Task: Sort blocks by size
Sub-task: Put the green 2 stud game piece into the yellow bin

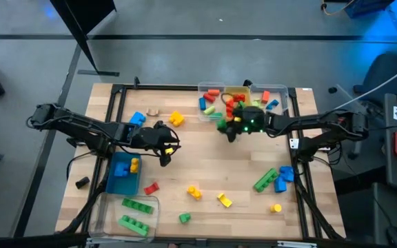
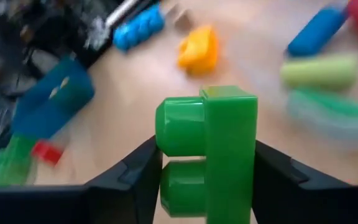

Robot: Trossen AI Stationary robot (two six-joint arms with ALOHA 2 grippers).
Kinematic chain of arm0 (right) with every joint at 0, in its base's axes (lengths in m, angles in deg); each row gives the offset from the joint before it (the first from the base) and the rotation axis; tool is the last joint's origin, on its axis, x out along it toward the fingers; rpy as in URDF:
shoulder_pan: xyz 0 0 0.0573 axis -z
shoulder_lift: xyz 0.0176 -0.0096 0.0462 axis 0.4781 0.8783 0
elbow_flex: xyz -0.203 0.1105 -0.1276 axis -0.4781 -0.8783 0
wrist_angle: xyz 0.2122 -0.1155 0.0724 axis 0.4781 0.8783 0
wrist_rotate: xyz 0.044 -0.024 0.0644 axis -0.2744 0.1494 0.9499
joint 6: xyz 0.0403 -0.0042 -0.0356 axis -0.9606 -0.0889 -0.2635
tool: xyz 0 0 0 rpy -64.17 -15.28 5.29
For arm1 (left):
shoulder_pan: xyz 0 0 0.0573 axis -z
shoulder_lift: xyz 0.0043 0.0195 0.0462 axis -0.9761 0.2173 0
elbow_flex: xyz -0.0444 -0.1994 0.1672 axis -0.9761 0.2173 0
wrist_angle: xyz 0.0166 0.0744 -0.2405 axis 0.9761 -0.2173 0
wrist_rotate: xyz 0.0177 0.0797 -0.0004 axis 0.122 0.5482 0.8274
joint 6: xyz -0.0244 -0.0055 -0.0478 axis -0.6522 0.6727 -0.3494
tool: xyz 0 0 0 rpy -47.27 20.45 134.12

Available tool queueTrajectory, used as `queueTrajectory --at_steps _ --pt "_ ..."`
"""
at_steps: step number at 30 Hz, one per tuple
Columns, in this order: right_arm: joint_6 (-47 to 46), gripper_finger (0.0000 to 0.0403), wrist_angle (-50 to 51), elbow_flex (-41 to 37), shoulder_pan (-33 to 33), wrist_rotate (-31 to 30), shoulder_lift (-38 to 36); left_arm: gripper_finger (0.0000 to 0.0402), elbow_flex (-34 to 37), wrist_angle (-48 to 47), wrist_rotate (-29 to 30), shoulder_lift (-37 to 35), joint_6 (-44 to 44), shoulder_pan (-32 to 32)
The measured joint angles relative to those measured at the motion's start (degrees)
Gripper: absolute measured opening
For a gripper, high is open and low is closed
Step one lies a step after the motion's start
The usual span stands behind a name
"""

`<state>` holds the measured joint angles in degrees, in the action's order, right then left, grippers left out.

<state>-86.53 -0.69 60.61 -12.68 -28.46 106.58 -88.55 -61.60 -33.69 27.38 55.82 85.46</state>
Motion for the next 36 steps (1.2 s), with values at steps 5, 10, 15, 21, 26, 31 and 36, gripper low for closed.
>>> queueTrajectory --at_steps 5,10,15,21,26,31,36 --pt "4.5 0.0209 -0.7 0.0 5.2 -6.9 0.0 0.0102 0.0 0.0 0.0 0.0 0.0 0.0" --pt "7.6 0.0194 -0.6 0.0 10.2 -11.0 0.1 0.0102 0.0 -0.6 0.0 0.0 3.7 0.0" --pt "7.6 0.0188 -0.6 0.0 13.3 -11.1 0.1 0.0102 0.0 -0.6 0.0 0.0 2.9 -0.2" --pt "7.6 0.0188 -0.5 0.0 13.4 -9.1 0.1 0.0102 0.0 -0.6 0.0 0.0 2.9 -0.2" --pt "7.6 0.0188 -0.5 0.0 13.3 7.9 0.1 0.0102 0.0 -0.5 0.0 0.1 2.9 -0.2" --pt "7.3 0.0188 -0.4 0.0 12.3 27.0 0.1 0.0102 0.0 -0.5 0.0 0.1 2.9 -0.2" --pt "7.8 0.0188 -0.2 0.0 5.7 31.3 0.1 0.0102 0.0 -0.5 0.0 0.2 2.9 -0.2"
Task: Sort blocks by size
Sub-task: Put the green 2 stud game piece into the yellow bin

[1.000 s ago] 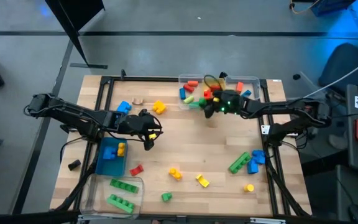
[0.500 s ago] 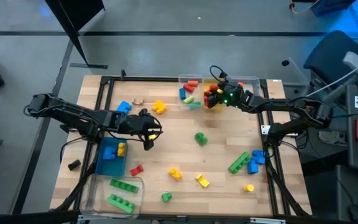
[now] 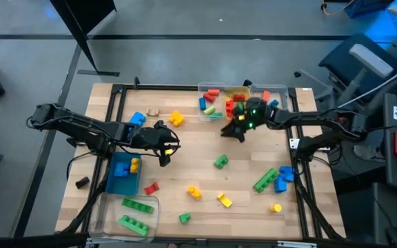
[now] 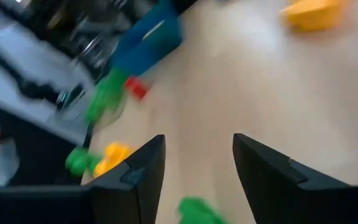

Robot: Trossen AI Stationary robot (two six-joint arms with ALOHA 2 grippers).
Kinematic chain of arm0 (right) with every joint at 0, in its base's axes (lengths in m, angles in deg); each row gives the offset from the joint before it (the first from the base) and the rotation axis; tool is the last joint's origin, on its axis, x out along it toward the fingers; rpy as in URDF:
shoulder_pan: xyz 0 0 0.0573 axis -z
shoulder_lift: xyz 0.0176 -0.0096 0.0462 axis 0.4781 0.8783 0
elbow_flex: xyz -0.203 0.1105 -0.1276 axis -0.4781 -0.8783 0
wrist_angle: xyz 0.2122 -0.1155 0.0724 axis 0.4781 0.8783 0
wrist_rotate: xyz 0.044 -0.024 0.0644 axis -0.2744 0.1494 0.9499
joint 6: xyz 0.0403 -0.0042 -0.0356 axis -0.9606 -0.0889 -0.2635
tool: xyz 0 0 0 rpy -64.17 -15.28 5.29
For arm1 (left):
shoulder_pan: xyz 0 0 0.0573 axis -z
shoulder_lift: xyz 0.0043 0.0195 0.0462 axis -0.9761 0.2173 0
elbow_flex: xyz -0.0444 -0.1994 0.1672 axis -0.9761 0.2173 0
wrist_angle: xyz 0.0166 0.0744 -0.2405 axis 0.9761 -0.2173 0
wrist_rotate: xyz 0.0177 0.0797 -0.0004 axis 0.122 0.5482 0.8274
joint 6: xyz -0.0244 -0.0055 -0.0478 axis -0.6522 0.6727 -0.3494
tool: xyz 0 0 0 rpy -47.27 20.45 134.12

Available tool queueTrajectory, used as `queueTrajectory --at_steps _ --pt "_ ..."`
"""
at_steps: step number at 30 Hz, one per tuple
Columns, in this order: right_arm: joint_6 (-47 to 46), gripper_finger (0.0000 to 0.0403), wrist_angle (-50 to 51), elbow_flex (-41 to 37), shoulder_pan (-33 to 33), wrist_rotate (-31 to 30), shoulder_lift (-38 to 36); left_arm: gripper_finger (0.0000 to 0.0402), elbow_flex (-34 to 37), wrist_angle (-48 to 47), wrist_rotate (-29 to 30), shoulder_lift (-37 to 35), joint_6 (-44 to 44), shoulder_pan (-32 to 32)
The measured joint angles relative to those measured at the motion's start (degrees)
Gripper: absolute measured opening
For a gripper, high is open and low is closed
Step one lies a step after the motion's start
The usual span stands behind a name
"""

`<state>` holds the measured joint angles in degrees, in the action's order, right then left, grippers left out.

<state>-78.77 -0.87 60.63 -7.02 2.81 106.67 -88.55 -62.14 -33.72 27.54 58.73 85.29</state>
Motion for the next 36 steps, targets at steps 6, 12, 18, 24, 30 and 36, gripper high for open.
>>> queueTrajectory --at_steps 6,12,18,24,30,36 --pt "13.4 0.0188 0.2 0.0 -10.0 -2.9 0.0 0.0102 0.0 0.0 0.0 0.0 0.0 0.0" --pt "30.3 0.0188 3.3 0.0 -19.6 -20.6 0.0 0.0102 0.0 0.0 0.0 0.0 -0.2 0.0" --pt "33.9 0.0188 7.4 0.0 -24.6 -32.5 0.0 0.0102 0.0 0.0 0.0 0.0 -0.2 0.0" --pt "34.0 0.0189 10.2 0.0 -25.8 -33.2 0.0 0.0102 0.0 0.0 0.0 0.0 -0.6 0.0" --pt "33.9 0.0189 12.5 0.0 -25.8 -32.2 1.4 0.0102 0.0 0.0 0.0 0.0 -1.5 0.0" --pt "33.9 0.0189 11.5 0.0 -25.7 -30.3 5.0 0.0102 0.0 0.0 0.0 0.0 -1.8 0.0"
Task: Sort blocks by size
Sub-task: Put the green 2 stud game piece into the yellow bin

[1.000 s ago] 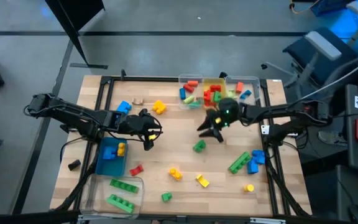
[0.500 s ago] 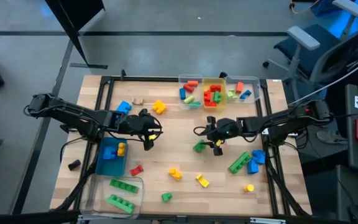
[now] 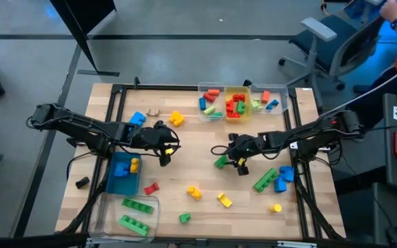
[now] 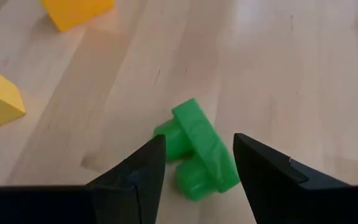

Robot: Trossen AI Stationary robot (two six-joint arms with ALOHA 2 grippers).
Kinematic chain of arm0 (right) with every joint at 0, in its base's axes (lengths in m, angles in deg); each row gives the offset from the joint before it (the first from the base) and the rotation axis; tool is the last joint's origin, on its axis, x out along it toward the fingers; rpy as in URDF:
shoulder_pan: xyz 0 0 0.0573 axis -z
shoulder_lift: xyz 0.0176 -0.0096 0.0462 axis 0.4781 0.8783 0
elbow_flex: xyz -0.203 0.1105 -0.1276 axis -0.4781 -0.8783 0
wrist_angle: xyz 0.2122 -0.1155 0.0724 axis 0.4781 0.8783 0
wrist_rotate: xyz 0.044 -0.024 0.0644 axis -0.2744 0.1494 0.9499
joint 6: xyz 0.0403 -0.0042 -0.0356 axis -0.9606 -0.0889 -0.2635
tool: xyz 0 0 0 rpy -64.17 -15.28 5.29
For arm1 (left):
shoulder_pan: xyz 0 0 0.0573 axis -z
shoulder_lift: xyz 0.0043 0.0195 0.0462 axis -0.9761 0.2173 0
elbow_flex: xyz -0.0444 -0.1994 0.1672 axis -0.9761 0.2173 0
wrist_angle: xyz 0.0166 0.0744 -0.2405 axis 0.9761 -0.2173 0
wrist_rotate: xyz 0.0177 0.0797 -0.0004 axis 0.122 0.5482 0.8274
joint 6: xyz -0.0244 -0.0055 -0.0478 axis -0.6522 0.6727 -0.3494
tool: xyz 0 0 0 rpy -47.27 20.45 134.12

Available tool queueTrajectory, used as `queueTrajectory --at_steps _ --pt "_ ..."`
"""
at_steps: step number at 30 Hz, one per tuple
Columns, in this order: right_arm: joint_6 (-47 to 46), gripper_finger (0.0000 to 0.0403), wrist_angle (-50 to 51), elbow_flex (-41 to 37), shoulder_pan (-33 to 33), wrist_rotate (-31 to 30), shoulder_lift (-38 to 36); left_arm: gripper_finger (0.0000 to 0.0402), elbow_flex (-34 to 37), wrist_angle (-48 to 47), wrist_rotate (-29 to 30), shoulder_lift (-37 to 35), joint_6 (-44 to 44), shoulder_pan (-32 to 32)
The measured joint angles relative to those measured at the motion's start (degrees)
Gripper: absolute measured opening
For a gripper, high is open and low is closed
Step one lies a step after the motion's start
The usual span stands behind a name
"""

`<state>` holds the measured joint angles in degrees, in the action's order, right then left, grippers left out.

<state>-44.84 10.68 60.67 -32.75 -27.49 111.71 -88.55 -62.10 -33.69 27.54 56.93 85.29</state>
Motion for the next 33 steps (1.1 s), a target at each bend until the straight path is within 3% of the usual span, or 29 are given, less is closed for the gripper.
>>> queueTrajectory --at_steps 10,17,24,33 --pt "0.1 0.0189 -1.5 0.5 0.1 -0.9 1.5 0.0102 0.0 0.0 0.0 0.0 -1.0 0.0" --pt "0.7 0.0189 -0.5 5.2 0.1 -0.5 4.8 0.0102 0.0 0.0 0.0 0.0 -1.4 0.0" --pt "3.2 0.0189 16.1 12.5 0.1 -0.3 8.5 0.0102 0.0 -0.4 0.0 0.0 -1.5 0.0" --pt "6.0 0.0189 18.4 14.8 0.1 -0.5 8.9 0.0102 0.0 -1.2 0.0 0.0 -1.4 0.0"
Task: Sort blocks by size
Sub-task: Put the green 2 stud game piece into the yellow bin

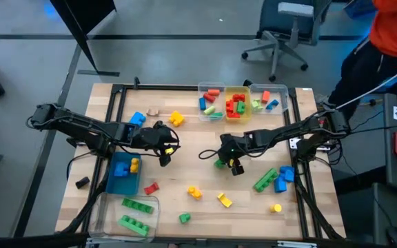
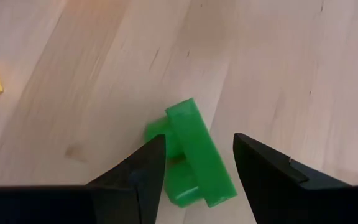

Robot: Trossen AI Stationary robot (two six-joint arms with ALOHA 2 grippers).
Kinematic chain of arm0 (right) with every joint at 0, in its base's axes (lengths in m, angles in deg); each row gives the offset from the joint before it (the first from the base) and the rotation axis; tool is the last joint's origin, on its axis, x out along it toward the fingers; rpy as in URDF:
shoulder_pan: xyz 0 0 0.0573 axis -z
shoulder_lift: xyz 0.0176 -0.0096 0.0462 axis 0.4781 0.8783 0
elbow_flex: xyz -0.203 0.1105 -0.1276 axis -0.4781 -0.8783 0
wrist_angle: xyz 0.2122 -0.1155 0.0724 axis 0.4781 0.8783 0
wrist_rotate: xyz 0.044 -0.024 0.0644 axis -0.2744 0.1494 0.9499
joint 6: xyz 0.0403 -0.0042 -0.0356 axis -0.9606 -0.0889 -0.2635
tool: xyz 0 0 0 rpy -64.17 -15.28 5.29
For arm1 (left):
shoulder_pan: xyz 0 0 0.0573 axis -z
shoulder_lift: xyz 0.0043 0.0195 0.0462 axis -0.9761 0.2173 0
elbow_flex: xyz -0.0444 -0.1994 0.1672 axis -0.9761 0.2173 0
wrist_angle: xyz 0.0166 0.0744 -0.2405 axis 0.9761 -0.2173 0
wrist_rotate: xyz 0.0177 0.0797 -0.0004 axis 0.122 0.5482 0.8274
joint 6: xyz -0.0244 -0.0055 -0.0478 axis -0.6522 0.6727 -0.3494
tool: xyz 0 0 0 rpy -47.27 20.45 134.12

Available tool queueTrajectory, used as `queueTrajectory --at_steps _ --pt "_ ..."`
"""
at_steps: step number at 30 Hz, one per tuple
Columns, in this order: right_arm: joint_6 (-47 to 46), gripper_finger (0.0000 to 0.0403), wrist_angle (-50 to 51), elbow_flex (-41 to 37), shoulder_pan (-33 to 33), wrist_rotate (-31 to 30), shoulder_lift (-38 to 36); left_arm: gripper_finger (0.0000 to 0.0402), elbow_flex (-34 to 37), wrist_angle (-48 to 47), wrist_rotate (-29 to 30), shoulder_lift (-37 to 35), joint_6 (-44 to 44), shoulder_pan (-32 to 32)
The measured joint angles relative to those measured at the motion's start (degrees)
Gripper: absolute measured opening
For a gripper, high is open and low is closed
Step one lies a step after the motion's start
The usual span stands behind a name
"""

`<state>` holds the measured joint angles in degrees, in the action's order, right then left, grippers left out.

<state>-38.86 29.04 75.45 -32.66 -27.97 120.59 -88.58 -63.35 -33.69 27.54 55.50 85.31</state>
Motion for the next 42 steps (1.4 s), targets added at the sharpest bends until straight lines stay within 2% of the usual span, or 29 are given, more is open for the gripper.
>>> queueTrajectory --at_steps 15,27,39,42 --pt "0.0 0.0182 -1.2 0.4 0.0 1.0 4.7 0.0102 0.0 -0.2 0.0 0.0 -1.8 0.0" --pt "-0.5 0.0076 0.6 2.4 0.0 2.1 5.1 0.0102 0.0 -0.2 0.0 0.0 -1.9 0.0" --pt "-3.5 0.0087 -0.2 2.7 0.0 1.9 5.1 0.0102 0.0 -0.2 0.0 0.0 -1.7 0.0" --pt "-3.5 0.008 -0.4 2.7 0.1 -1.0 5.1 0.0102 0.0 -0.2 0.0 0.0 -1.7 0.0"
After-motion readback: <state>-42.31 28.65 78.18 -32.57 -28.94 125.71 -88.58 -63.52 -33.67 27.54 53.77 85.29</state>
